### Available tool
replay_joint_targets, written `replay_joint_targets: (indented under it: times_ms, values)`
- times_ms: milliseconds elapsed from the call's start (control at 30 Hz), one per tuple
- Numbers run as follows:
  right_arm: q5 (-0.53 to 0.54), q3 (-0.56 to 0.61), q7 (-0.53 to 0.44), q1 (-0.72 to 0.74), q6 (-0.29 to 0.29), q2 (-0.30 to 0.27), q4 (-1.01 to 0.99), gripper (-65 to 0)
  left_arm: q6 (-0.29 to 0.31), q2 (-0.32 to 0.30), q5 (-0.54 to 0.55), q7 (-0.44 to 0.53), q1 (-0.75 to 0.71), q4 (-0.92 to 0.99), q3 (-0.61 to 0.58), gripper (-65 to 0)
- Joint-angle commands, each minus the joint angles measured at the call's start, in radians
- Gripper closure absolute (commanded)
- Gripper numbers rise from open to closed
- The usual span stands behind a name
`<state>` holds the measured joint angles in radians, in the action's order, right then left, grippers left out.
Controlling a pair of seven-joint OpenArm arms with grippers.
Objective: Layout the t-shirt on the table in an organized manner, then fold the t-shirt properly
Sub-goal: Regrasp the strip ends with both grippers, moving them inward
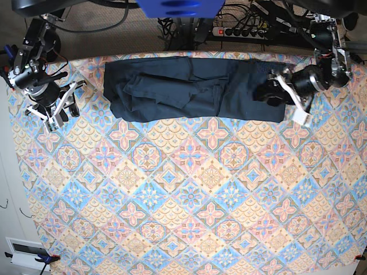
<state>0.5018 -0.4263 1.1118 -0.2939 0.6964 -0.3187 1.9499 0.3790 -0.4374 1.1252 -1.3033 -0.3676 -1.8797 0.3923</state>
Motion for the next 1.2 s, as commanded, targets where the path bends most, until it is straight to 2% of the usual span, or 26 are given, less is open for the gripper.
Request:
replay_joint_targets:
  times_ms: [0,100,267,400,567,633,767,833,1033,1167]
  values:
    - [0.008,-0.006,-0.017,0.003,0.002,-0.017,0.016,-19.9,0.002,-0.018,0.022,0.014,-0.006,-0.014,0.049,-34.8]
    - [0.076,0.002,-0.012,0.002,0.002,-0.017,0.016,-19.9,0.002,-0.018,-0.018,0.015,-0.006,-0.011,0.135,-34.6]
    - [0.254,0.036,0.09,-0.02,0.002,-0.02,0.006,-21.2,0.002,-0.016,-0.188,0.015,-0.006,-0.011,0.168,-34.4]
    - [0.257,0.076,0.106,-0.018,0.002,-0.02,-0.031,-25.9,0.002,0.005,-0.245,0.017,-0.005,-0.011,0.168,-34.4]
    - [0.257,0.123,0.106,-0.018,0.002,-0.018,-0.093,-24.6,0.002,0.027,-0.254,0.017,-0.005,-0.01,0.164,-34.4]
    - [0.257,0.142,0.106,-0.018,0.002,-0.017,-0.136,-28.4,0.002,0.033,-0.254,0.017,-0.005,-0.01,0.164,-34.4]
    - [0.258,0.154,0.106,-0.018,0.002,-0.017,-0.165,-44.8,0.002,0.035,-0.254,0.017,-0.005,-0.01,0.164,-34.4]
    - [0.262,0.154,0.106,-0.018,0.002,-0.015,-0.163,-50.4,0.002,0.035,-0.254,0.017,-0.005,-0.01,0.164,-34.4]
    - [0.406,0.146,0.103,-0.017,0.002,-0.013,-0.205,-45.6,0.002,0.035,-0.254,0.017,-0.005,-0.01,0.164,-34.4]
    - [0.515,0.146,0.106,0.037,0.002,-0.015,-0.217,-45.3,0.002,0.035,-0.254,0.017,-0.005,-0.01,0.164,-34.4]
